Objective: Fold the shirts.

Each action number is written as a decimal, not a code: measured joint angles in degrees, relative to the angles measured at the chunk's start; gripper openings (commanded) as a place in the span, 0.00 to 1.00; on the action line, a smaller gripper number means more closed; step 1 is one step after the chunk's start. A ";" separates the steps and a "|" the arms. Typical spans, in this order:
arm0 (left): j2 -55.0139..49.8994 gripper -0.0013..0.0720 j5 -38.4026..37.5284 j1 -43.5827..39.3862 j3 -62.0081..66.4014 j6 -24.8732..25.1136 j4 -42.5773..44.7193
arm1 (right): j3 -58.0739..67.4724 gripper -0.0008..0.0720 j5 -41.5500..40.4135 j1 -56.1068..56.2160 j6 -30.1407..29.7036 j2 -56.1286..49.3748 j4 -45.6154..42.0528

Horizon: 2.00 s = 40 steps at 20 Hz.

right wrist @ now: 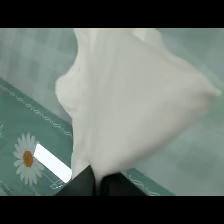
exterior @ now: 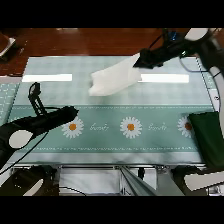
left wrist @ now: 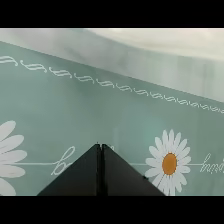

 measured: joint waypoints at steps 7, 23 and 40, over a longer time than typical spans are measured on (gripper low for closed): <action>0.00 0.04 0.26 0.00 0.00 0.00 -0.28 | 10.88 0.05 14.49 -14.82 11.30 9.55 -9.79; 0.00 0.04 0.26 0.00 0.00 0.00 -0.44 | -26.60 0.07 29.73 -57.88 13.09 46.93 -41.53; -13.16 0.04 -3.61 5.88 33.40 20.61 -0.42 | -28.96 0.05 2.40 -33.14 11.85 45.29 -22.51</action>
